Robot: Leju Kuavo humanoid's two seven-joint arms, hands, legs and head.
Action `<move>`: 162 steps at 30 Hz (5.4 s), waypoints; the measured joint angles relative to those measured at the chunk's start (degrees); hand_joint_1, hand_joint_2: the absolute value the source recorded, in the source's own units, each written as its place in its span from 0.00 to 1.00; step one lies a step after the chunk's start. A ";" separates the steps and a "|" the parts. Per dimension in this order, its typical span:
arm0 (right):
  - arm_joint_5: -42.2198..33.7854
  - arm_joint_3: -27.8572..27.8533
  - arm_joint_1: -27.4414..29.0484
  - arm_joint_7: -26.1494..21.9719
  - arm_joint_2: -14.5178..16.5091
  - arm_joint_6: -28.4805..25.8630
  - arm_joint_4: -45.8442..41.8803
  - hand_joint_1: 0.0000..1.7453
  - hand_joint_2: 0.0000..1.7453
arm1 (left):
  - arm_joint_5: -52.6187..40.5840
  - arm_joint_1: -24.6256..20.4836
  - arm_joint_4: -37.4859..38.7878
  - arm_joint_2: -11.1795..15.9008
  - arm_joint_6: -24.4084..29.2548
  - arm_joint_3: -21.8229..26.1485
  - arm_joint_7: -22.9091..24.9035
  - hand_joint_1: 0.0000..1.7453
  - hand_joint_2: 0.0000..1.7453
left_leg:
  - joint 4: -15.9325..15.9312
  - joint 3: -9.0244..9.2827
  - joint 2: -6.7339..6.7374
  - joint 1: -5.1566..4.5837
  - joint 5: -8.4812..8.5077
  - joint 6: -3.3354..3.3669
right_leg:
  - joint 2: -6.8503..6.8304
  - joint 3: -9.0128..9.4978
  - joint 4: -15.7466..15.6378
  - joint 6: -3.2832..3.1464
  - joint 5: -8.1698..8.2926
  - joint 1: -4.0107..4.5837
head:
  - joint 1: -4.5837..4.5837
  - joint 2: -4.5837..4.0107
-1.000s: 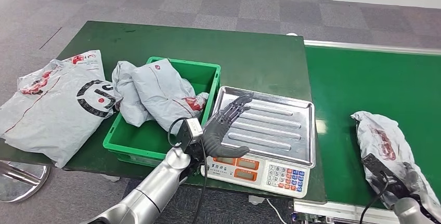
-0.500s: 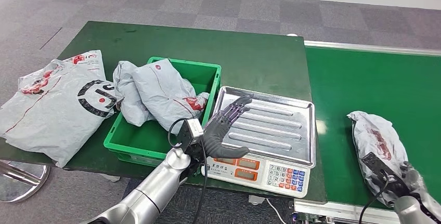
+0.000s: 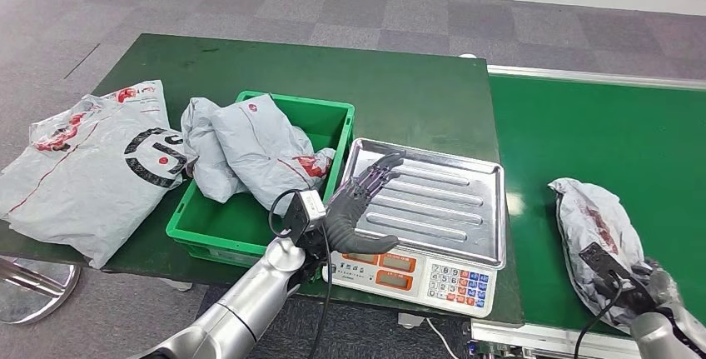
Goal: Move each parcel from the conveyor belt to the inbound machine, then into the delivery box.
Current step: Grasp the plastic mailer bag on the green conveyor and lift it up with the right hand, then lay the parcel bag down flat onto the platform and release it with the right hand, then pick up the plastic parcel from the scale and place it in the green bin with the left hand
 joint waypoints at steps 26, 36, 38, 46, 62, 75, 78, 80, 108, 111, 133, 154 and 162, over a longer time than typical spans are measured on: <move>-1.28 2.05 -7.19 -13.20 4.32 7.35 2.09 1.00 1.00 | 1.97 0.00 3.37 1.27 5.73 0.21 -0.07 0.00 1.00 | -0.09 -0.01 0.12 0.03 0.13 -0.12 | 0.12 -0.04 0.03 -0.06 0.14 0.03 | 0.00 0.00; -3.29 2.25 -8.33 -17.28 5.11 4.80 2.73 1.00 1.00 | 1.73 -0.02 3.50 1.29 5.93 0.55 -0.07 0.00 1.00 | -0.09 -0.01 0.09 0.03 0.16 -0.13 | 0.09 -0.03 0.04 -0.06 0.14 0.03 | 0.00 0.00; -3.86 2.25 -8.35 -18.31 5.29 3.59 2.68 1.00 1.00 | 1.66 -0.01 3.49 1.31 6.08 0.56 -0.07 0.00 1.00 | -0.09 -0.02 0.08 0.03 0.16 -0.14 | 0.08 -0.03 0.05 -0.06 0.14 0.03 | 0.00 0.00; -16.54 0.83 -6.40 -31.74 6.87 -11.45 -7.04 1.00 1.00 | 1.21 0.15 3.25 1.36 6.22 0.98 -0.07 0.00 1.00 | -0.09 0.01 -0.01 0.03 0.17 -0.14 | 0.01 -0.04 0.05 -0.06 0.14 0.03 | -0.01 0.00; -10.49 2.64 8.73 -36.10 9.32 -29.74 -56.43 1.00 1.00 | 0.52 3.09 -3.97 1.69 17.95 2.72 -0.11 0.00 1.00 | -0.18 -0.16 0.01 0.05 0.15 -0.16 | 0.01 -0.18 0.06 -0.14 0.07 0.05 | 0.00 0.00; 1.03 19.93 3.34 -33.26 4.64 -7.72 -54.24 1.00 1.00 | -1.09 4.65 -18.31 6.97 51.58 -3.31 -0.14 0.00 1.00 | -0.18 -0.17 0.17 0.06 0.20 -0.22 | 0.18 -0.25 0.09 -0.14 0.11 0.04 | -0.02 0.00; 0.42 25.48 -1.05 -32.30 3.65 0.27 -49.67 1.00 1.00 | 0.13 5.00 -19.22 7.17 48.55 -2.61 -0.13 0.00 1.00 | -0.18 -0.18 0.07 0.06 0.25 -0.23 | 0.09 -0.24 0.09 -0.13 0.12 0.05 | -0.02 0.00; -0.85 29.17 -3.99 -31.19 3.09 7.16 -46.16 1.00 1.00 | -0.22 5.40 -19.53 7.17 47.77 -1.89 -0.11 0.00 1.00 | -0.18 -0.17 0.06 0.07 0.28 -0.25 | 0.08 -0.24 0.09 -0.14 0.13 0.05 | -0.02 0.00; -7.03 63.22 -25.84 -39.98 5.82 8.05 -17.89 0.00 1.00 | -1.43 4.36 -15.45 5.65 49.43 -4.28 -0.11 0.00 1.00 | -0.17 -0.19 0.02 0.18 0.33 -0.33 | 0.09 -0.32 0.09 -0.17 0.19 0.16 | -0.01 0.00; -9.57 63.73 -25.08 -40.84 8.24 0.19 -15.46 0.00 1.00 | -1.07 4.07 -15.28 5.35 49.03 -4.59 -0.11 0.00 1.00 | -0.18 -0.18 0.02 0.18 0.33 -0.34 | 0.10 -0.33 0.09 -0.18 0.19 0.16 | -0.01 0.00; -16.36 63.73 -21.66 -42.38 13.52 -7.21 -10.82 0.00 1.00 | -0.87 3.42 -14.46 4.44 48.35 -4.90 -0.11 0.00 1.00 | -0.17 -0.18 0.06 0.18 0.33 -0.34 | 0.13 -0.35 0.09 -0.18 0.19 0.16 | -0.02 0.00; -44.26 43.26 -12.38 -45.11 13.37 -19.03 -23.81 0.00 1.00 | -1.44 3.75 -13.72 4.72 49.29 -4.90 -0.09 0.00 1.00 | -0.15 -0.22 -0.06 0.17 0.33 -0.33 | 0.02 -0.35 0.07 -0.18 0.19 0.14 | -0.01 0.00; -46.20 28.88 -5.83 -43.19 12.96 -14.10 -32.90 0.00 1.00 | -1.60 4.35 -13.35 5.44 49.36 -4.90 -0.09 0.00 1.00 | -0.16 -0.22 0.04 0.17 0.25 -0.33 | 0.08 -0.36 0.06 -0.17 0.19 0.15 | 0.00 0.00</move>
